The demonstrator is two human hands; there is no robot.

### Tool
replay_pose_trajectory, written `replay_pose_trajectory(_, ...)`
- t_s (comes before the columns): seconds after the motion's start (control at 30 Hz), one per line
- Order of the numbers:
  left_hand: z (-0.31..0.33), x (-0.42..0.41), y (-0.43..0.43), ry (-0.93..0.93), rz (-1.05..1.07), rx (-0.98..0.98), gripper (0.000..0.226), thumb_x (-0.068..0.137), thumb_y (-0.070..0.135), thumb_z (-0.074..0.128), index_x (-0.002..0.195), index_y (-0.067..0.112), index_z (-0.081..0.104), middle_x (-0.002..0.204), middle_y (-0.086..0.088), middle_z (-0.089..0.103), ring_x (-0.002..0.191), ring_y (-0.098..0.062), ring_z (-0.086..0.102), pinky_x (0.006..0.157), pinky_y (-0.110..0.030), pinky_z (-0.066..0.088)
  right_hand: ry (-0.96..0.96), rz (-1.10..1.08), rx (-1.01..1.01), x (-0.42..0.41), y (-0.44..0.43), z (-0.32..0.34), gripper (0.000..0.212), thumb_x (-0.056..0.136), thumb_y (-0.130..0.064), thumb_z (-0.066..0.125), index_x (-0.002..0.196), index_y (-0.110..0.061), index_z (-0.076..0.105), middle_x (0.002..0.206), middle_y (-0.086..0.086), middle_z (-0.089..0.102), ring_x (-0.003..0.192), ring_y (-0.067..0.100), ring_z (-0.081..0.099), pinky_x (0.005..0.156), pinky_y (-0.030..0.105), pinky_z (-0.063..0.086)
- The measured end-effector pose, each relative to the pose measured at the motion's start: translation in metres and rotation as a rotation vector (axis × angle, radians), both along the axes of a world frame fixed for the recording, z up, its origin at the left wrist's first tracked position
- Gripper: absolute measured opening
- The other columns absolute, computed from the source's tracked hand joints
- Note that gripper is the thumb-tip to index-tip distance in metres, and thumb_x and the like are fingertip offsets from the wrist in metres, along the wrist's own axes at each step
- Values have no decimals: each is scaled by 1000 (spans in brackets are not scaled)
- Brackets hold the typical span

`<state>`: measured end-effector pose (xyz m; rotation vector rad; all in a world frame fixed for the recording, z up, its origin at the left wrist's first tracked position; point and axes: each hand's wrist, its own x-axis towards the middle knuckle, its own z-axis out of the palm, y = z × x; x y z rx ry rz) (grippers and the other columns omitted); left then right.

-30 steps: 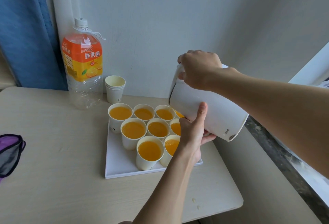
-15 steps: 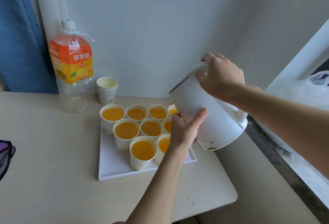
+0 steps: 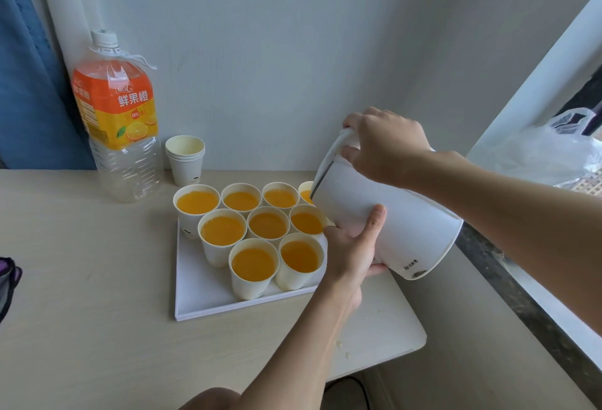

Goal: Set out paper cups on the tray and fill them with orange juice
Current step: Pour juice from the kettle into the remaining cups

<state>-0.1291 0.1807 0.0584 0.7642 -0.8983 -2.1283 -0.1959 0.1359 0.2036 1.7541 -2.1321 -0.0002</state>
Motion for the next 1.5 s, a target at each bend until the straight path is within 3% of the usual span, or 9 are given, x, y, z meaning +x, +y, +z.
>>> replay_pose_trajectory(0.13, -1, -2, 5, 47, -11, 63, 99, 57, 61, 85, 143, 29, 47, 128, -6, 67, 117, -33, 66, 87, -60, 59, 63, 45, 58, 7, -5, -1, 38, 96, -37, 53, 131, -21, 55, 124, 6, 58, 113, 30, 55, 77, 34, 39)
replay_pose_trajectory(0.33, 1, -1, 6, 137, -40, 119, 86, 67, 52, 80, 141, 25, 47, 125, -14, 65, 116, -34, 67, 88, -56, 60, 173, 98, 72, 17, -13, -5, 35, 98, -34, 50, 128, -18, 56, 120, 7, 59, 109, 31, 56, 75, 35, 41)
replay_pose_trajectory(0.73, 0, -3, 7, 176, -44, 138, 83, 72, 50, 77, 143, 22, 45, 121, -16, 65, 115, -33, 68, 91, -57, 58, 274, 127, 74, 25, -19, -11, 35, 95, -31, 55, 127, -18, 57, 116, 8, 59, 102, 29, 56, 70, 33, 37)
replay_pose_trajectory(1.5, -4, -8, 6, 122, -18, 83, 87, 67, 53, 81, 142, 27, 46, 125, -13, 65, 118, -33, 66, 91, -58, 58, 215, 118, 40, 17, -11, -11, 37, 96, -33, 55, 130, -18, 55, 118, 7, 58, 106, 29, 55, 73, 33, 37)
